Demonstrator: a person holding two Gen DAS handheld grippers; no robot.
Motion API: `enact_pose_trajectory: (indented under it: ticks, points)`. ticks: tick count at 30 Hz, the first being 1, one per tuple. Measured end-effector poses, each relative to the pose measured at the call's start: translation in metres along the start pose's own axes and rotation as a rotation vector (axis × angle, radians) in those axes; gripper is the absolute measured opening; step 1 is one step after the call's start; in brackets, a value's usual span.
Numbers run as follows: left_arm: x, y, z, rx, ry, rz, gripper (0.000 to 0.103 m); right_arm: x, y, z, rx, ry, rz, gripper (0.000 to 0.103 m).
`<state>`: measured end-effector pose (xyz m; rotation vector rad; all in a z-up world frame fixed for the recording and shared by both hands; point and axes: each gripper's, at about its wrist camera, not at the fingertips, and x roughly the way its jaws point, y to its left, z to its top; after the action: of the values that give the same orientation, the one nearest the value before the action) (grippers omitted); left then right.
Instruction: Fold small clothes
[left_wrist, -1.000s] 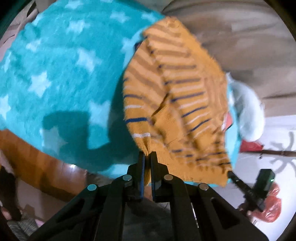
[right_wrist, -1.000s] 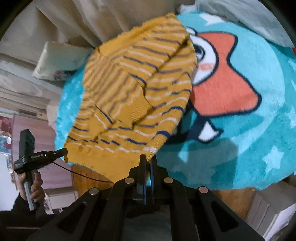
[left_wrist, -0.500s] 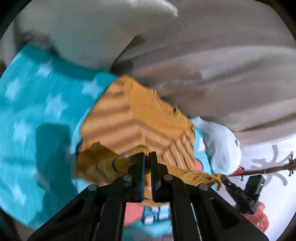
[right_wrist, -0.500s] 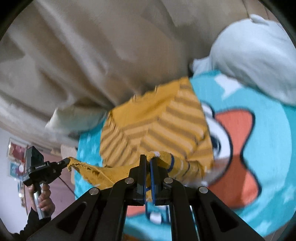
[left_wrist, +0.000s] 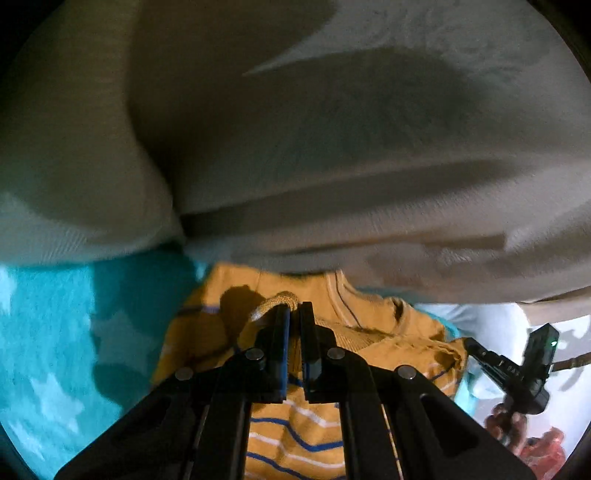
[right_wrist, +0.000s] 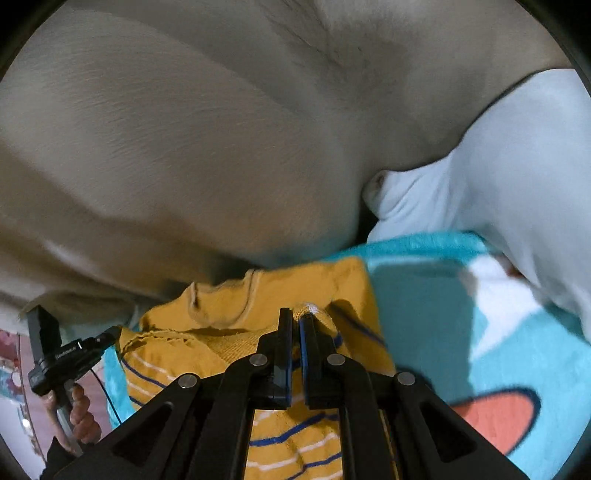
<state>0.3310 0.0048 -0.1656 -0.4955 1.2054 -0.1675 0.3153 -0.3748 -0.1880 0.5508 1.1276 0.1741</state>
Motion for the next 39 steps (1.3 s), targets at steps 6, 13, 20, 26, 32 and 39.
enact_pose_trajectory:
  ticks: [6, 13, 20, 26, 32, 39]
  points:
    - [0.035, -0.011, 0.008, 0.112, -0.042, 0.188, 0.005, 0.021, -0.011, 0.022, 0.029, 0.012, -0.024, 0.004]
    - [0.042, -0.011, 0.004, 0.208, -0.038, 0.307, 0.055, 0.049, -0.012, 0.019, -0.01, 0.03, -0.136, 0.008]
    - [0.011, -0.019, -0.038, 0.338, -0.083, 0.32, 0.082, -0.033, 0.005, -0.006, -0.101, -0.132, -0.196, 0.092]
    - [0.044, -0.025, -0.034, 0.365, -0.009, 0.365, 0.082, -0.001, -0.029, -0.023, -0.095, 0.014, -0.206, 0.075]
    - [0.067, -0.031, -0.016, 0.376, 0.032, 0.355, 0.062, 0.024, -0.024, -0.001, -0.113, 0.032, -0.191, 0.056]
    - [0.038, -0.026, -0.021, 0.404, -0.047, 0.354, 0.004, 0.016, -0.006, 0.003, -0.164, 0.02, -0.201, 0.013]
